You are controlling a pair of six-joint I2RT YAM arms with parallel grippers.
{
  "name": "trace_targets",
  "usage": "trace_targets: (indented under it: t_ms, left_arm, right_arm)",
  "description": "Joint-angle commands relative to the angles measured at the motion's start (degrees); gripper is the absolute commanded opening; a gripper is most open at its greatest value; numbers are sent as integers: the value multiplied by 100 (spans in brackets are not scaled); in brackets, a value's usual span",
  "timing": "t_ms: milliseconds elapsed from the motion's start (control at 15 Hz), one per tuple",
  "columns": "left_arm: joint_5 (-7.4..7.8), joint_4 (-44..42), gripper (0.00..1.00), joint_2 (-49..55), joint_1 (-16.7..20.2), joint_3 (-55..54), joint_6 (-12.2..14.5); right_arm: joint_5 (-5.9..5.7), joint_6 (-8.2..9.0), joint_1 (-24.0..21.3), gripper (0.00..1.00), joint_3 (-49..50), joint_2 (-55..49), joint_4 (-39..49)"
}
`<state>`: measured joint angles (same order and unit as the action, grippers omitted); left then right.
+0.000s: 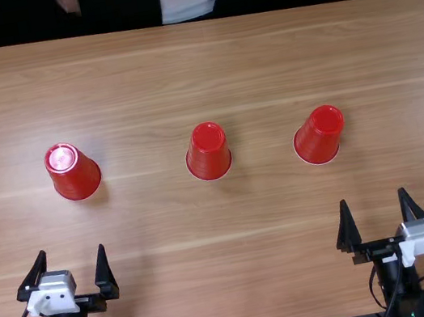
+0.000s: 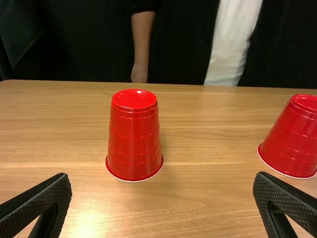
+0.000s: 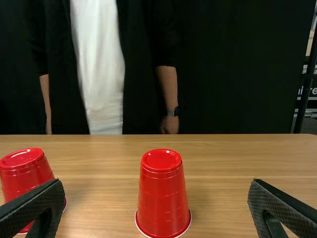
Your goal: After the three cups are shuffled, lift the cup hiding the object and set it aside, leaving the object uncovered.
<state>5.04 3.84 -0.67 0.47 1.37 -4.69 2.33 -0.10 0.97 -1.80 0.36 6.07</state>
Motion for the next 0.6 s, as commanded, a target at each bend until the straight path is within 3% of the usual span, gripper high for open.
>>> trace_targets:
  t_ms: [0, 267, 533]
  left_arm:
    - [118, -67, 100, 67, 50, -137, 5]
    - [266, 439, 100, 67, 58, 1050, 15]
    - [203, 1641, 100, -1146, 129, 2948, 36]
  right_arm:
    - [-53, -1, 8, 100, 5, -36, 41]
    - [-43, -43, -1, 100, -971, -36, -528]
    - [-43, -32, -1, 100, -2421, 790, -1573]
